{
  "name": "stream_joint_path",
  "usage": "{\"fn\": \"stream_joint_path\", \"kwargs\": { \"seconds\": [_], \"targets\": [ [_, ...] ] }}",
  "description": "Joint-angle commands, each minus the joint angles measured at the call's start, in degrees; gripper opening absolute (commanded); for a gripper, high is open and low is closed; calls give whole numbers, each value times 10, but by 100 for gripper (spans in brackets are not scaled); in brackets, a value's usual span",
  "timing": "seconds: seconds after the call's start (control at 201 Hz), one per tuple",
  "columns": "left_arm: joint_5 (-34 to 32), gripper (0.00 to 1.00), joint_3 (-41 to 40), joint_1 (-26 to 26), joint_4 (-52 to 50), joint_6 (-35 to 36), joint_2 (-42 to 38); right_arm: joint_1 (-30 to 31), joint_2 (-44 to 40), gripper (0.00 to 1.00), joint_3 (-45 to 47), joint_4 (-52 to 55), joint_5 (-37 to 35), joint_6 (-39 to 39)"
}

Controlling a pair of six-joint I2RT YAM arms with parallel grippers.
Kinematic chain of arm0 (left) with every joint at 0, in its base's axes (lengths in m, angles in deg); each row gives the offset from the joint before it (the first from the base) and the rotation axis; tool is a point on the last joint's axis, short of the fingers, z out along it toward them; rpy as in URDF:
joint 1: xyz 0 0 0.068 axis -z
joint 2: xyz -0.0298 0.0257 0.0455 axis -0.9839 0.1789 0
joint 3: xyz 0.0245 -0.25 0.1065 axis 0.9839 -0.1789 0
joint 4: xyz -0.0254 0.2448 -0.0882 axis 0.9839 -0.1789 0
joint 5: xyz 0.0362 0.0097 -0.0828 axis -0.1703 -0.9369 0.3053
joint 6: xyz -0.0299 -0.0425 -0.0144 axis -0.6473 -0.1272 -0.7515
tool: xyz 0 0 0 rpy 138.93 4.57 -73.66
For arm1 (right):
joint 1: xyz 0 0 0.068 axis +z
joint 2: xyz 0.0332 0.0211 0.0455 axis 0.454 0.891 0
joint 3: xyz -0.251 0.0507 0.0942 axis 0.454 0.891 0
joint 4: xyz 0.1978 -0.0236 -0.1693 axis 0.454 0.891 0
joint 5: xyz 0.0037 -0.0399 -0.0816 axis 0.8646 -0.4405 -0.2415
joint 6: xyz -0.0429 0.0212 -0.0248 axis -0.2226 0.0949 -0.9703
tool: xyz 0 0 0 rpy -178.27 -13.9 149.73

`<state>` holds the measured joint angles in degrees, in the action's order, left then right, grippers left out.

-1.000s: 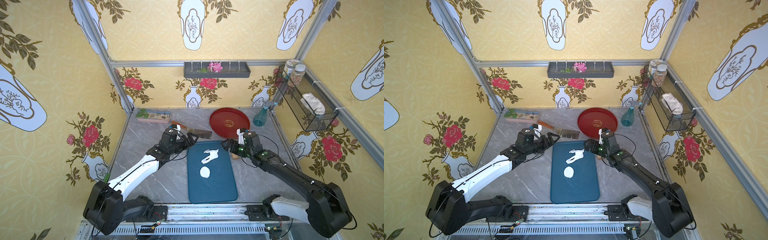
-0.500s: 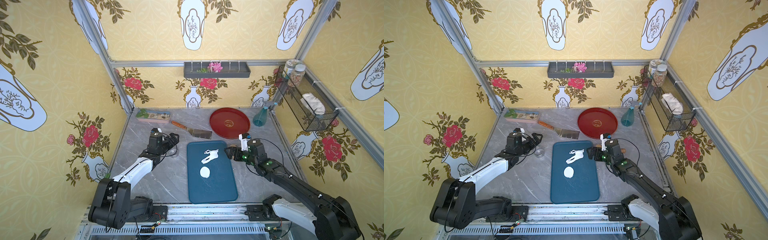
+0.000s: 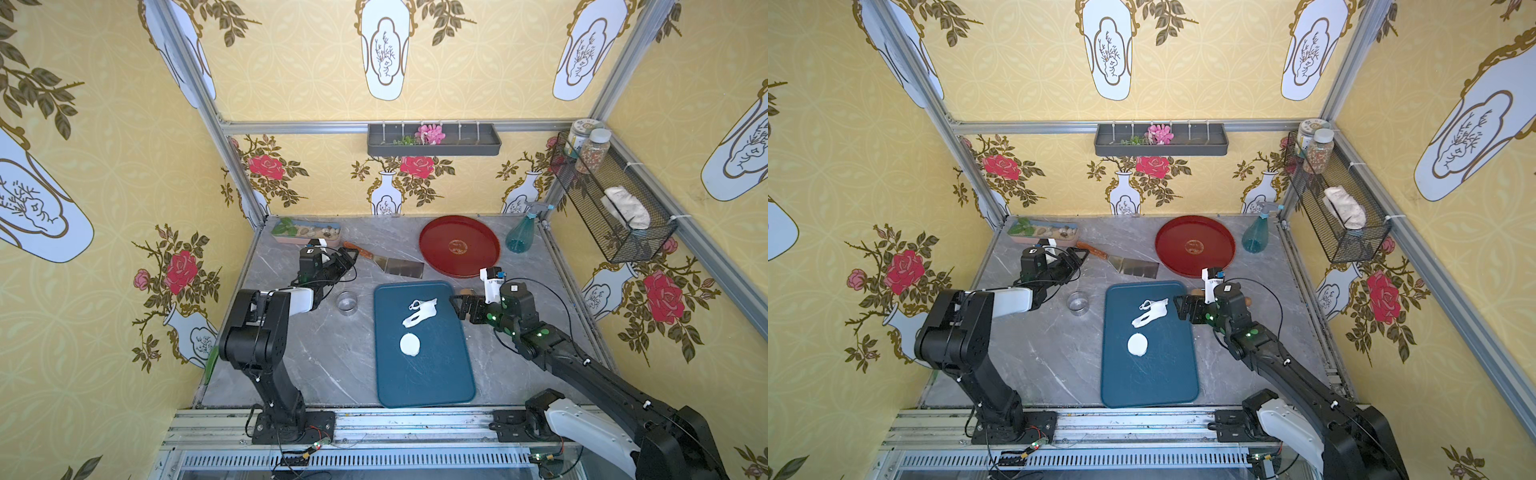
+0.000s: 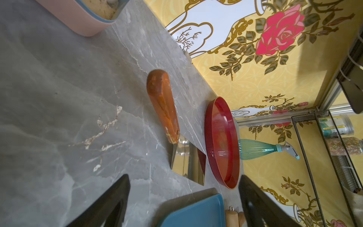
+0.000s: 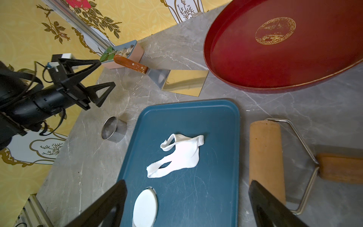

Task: Roll out the dumpling wrappers from the dough
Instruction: Pick up the spatula from the center of the board.

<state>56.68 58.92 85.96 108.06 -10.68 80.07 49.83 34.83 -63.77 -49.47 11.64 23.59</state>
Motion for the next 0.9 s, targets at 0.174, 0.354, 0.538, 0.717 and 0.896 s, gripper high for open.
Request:
{"fn": "stream_joint_path", "kwargs": {
  "seconds": [0.174, 0.354, 0.538, 0.717, 0.896],
  "targets": [
    [23, 77, 66, -1, 41, 5, 101, -2, -1, 97, -1, -20, 7, -2],
    [24, 67, 94, 2, 44, 5, 143, -2, 5, 97, -2, -22, 15, 0],
    [16, 58, 126, 14, 44, 15, 176, -2, 11, 97, -3, -23, 20, 1],
    [14, 48, 152, 20, 48, 13, 202, -3, 17, 97, -2, -29, 25, 7],
    [12, 36, 156, 21, 59, 12, 206, -3, 18, 97, 4, -43, 25, 14]
  ]
}}
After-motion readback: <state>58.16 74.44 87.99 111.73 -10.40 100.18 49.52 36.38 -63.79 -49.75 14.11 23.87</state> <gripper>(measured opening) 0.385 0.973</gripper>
